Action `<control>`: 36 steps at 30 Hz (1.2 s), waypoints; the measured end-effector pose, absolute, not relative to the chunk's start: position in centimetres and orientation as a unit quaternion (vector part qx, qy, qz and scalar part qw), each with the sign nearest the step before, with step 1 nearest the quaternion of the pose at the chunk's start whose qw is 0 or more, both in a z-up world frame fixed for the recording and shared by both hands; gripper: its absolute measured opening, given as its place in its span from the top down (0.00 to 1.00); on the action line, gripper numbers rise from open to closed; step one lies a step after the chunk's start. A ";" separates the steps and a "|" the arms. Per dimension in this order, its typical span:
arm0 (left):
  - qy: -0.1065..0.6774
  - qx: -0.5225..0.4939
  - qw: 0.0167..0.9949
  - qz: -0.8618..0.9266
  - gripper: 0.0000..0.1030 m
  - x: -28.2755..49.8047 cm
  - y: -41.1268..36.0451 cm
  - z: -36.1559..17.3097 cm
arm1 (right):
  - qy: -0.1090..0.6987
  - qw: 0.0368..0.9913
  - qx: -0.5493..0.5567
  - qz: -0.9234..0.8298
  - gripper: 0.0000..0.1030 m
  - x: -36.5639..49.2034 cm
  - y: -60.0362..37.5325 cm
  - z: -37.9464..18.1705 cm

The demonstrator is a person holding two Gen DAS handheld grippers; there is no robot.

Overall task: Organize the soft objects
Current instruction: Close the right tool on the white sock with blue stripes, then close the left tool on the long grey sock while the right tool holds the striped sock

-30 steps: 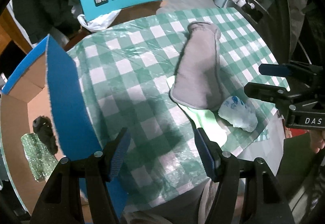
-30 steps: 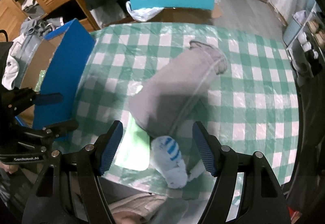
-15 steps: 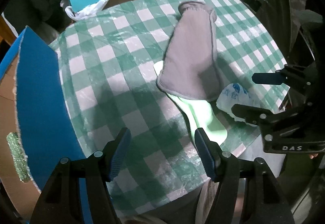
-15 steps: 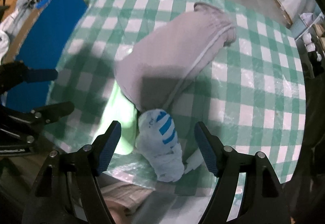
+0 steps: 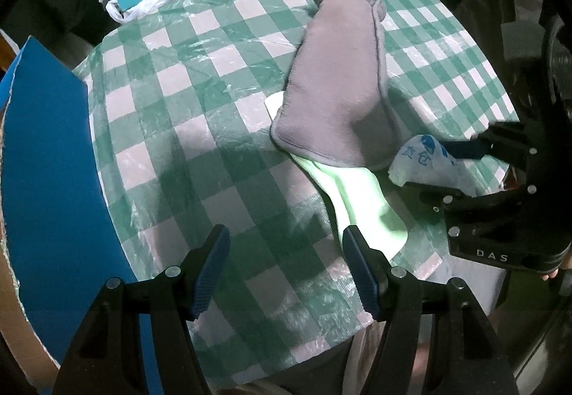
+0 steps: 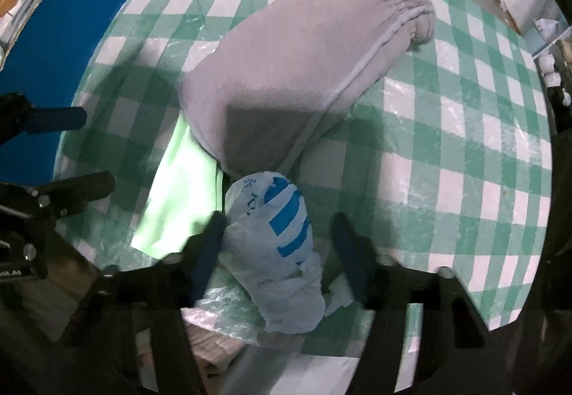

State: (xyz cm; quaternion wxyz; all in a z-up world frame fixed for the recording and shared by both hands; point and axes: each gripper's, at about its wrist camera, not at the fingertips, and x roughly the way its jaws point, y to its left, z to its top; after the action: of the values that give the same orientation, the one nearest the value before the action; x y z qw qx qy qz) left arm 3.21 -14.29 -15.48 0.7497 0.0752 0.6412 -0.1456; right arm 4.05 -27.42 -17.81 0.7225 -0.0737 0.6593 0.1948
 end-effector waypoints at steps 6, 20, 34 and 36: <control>0.637 0.070 0.753 -0.148 0.35 3.7 -14.2 -15.5 | 0.660 0.720 -0.077 0.201 0.61 3.8 -27.4 -17.8; 0.619 0.072 0.765 -0.163 0.22 6.9 -16.7 -15.0 | 0.617 0.771 0.015 0.155 0.62 6.9 -32.2 -13.4; 0.634 0.064 0.749 -0.180 0.22 12.3 -19.5 -15.9 | 0.602 0.788 0.068 0.112 0.62 10.1 -35.7 -12.3; 0.636 0.062 0.748 -0.180 0.22 12.8 -19.8 -16.2 | 0.601 0.788 0.076 0.105 0.62 10.8 -35.8 -12.8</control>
State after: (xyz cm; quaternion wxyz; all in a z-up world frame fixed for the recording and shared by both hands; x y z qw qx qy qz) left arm 12.85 -19.85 -16.15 0.7481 0.0616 0.6357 -0.1803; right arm 10.82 -35.83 -12.75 0.7884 0.0763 0.6013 0.1050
